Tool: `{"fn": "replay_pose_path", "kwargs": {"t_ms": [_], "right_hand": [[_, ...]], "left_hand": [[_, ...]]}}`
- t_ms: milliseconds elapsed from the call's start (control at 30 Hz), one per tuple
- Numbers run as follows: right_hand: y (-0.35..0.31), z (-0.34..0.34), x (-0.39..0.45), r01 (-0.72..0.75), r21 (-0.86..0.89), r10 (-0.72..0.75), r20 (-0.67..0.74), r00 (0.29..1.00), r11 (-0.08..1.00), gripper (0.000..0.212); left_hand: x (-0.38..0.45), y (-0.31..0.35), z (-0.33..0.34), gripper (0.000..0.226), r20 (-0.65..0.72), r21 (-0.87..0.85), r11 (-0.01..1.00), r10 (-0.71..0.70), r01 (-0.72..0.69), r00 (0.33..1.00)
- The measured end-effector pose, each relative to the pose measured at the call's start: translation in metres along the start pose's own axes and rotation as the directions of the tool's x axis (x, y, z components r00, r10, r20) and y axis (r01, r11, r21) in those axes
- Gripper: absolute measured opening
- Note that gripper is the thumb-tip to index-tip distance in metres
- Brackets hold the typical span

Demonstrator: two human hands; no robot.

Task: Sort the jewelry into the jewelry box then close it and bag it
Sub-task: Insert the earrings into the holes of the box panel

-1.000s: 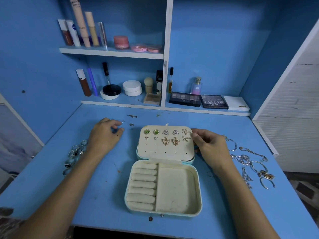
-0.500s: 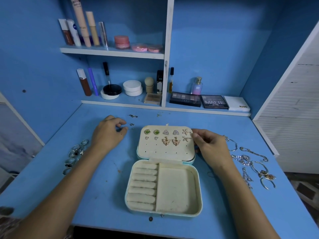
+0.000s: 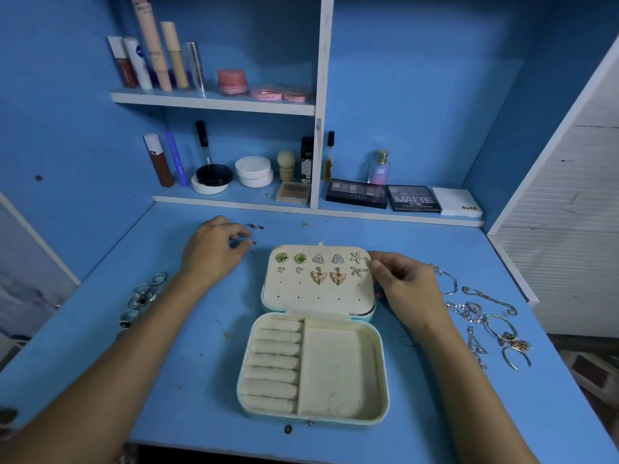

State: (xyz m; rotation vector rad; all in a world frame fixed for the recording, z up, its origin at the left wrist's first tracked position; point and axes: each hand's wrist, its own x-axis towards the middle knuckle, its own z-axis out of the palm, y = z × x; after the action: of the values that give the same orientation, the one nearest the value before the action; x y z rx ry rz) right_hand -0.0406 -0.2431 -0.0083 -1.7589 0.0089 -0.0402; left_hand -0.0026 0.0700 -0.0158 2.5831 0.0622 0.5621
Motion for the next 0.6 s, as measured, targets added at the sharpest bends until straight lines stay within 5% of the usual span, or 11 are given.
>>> {"fn": "replay_pose_path", "kwargs": {"t_ms": [300,600], "right_hand": [[0.001,-0.001,0.001,0.007,-0.007,-0.007,0.007,1.0,1.0,0.018],[0.0,-0.001,0.0,0.016,-0.009,-0.016,0.011,1.0,1.0,0.019]], "left_hand": [[0.001,0.002,-0.003,0.005,-0.034,0.005,1.0,0.006,-0.006,0.999],[-0.005,0.012,-0.023,0.004,-0.108,-0.325,0.917,-0.278,0.231,0.954]]}}
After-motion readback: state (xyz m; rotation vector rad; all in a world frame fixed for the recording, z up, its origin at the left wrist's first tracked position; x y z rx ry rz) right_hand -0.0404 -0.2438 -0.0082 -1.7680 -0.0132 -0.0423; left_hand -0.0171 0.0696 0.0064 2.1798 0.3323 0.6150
